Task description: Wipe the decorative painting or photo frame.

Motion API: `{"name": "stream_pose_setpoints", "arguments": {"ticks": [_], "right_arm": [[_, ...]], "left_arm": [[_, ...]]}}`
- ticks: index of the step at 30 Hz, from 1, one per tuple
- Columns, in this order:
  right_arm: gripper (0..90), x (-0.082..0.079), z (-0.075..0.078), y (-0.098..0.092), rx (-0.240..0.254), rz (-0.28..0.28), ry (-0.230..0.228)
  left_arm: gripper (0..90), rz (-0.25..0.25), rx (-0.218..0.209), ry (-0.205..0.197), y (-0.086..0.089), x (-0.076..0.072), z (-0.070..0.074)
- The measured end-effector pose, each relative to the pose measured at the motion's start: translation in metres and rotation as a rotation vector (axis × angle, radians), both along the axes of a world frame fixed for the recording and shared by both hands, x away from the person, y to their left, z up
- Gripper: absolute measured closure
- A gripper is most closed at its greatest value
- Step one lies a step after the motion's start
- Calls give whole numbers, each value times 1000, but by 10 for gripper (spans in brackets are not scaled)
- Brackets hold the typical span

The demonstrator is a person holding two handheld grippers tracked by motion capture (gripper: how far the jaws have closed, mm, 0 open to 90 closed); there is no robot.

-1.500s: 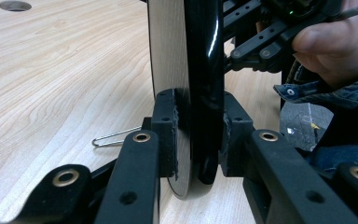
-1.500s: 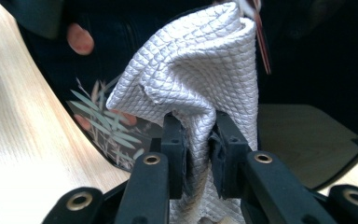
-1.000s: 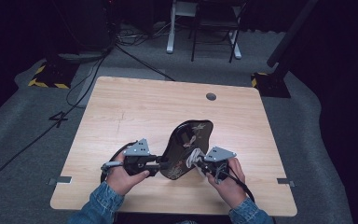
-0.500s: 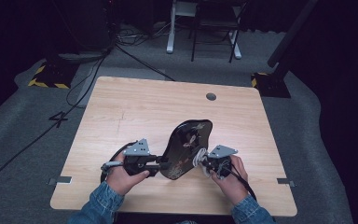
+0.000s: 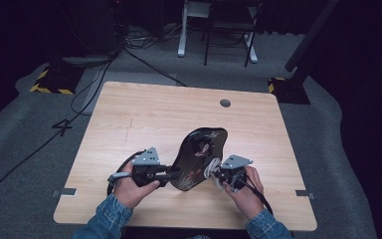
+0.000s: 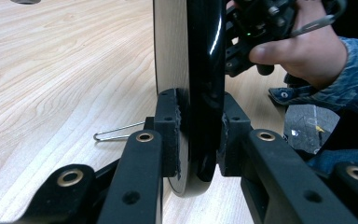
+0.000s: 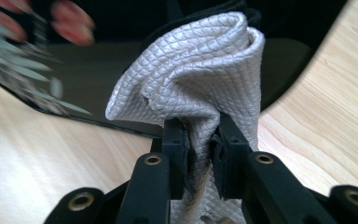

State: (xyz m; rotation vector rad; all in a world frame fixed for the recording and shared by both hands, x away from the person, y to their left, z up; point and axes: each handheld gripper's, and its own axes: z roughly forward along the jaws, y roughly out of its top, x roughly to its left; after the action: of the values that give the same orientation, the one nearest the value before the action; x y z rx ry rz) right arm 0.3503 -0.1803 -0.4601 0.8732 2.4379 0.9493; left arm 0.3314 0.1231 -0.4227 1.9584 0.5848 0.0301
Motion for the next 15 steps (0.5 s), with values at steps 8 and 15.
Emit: {"name": "stream_pose_setpoints", "arguments": {"ticks": [8, 15], "right_arm": [[771, -15, 18, 19, 47, 76, -58], [770, -24, 31, 30, 112, 119, -86]], "left_arm": [[750, 5, -8, 2, 0, 0, -1], [761, 11, 1, -7, 0, 0, 0]]}}
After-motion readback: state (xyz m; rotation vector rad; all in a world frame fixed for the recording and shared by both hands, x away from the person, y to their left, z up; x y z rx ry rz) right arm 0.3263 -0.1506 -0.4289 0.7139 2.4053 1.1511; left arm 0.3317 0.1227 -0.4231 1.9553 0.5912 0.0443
